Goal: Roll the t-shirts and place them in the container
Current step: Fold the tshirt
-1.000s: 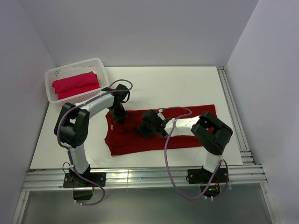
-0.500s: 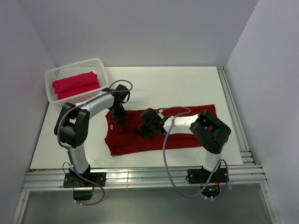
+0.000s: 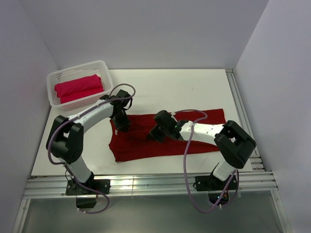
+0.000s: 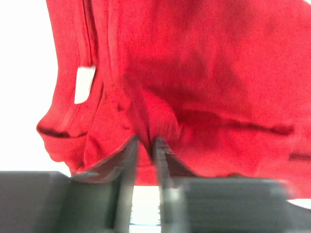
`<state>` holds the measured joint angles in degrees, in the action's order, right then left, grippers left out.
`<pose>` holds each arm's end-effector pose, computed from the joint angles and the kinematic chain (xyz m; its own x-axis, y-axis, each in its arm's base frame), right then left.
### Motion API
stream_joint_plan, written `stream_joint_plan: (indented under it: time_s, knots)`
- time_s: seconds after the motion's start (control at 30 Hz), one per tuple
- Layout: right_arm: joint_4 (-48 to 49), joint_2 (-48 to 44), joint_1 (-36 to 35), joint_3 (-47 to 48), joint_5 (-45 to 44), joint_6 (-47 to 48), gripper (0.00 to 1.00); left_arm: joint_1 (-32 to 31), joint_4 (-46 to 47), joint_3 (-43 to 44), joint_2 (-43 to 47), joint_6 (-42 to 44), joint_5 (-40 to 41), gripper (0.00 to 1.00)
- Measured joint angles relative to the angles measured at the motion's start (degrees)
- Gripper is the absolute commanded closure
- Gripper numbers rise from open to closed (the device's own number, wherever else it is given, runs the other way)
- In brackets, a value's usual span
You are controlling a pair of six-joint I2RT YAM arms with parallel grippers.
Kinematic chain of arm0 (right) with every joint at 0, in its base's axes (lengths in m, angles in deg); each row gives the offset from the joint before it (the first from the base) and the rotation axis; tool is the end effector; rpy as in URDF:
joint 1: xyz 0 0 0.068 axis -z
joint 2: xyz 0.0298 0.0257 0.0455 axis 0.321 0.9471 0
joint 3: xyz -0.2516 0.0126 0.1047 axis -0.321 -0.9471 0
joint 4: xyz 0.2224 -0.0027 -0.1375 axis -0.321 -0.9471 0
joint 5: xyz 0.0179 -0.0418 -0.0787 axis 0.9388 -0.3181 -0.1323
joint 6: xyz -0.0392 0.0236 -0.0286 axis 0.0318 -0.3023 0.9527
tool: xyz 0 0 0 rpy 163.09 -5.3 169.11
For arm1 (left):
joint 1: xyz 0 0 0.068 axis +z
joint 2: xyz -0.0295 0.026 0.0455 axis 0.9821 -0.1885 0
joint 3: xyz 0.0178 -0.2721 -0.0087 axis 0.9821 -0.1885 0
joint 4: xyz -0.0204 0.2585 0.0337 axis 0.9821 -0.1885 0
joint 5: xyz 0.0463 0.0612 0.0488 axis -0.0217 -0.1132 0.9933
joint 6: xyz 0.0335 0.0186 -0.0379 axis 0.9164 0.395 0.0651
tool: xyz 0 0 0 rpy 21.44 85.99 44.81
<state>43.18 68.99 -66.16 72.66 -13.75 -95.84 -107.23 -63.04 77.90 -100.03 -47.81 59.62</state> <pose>0.2154 0.2367 0.1687 -0.7732 0.6342 0.0056 0.4935 0.5960 0.6334 0.2865 -0.1502 0.2046 -0.8942 -0.4115 -0.1762 -0.3967 0.9109 -0.1139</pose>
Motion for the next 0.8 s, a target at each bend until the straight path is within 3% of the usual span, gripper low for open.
stream_joint_plan:
  time_s: [0.1, 0.2, 0.47, 0.8]
  knots:
    - [-1.2, -1.0, 0.4, -1.6, 1.3, 0.3, 1.0, -0.7, -0.2, -1.5, 3.5, 0.3, -0.9, 0.45]
    - [-2.4, -2.3, 0.8, -3.2, 2.3, 0.5, 1.0, -1.2, -0.1, -2.9, 8.4, 0.3, -1.8, 0.31]
    - [-5.7, -7.2, 3.7, -6.7, 5.0, 2.1, 1.0, -1.4, 0.0, -6.5, 19.9, 1.6, -3.0, 0.29]
    - [-9.4, -7.6, 6.6, -6.9, 9.9, 4.9, 1.0, -1.4, 2.6, -14.3, 19.8, 2.2, -4.6, 0.34]
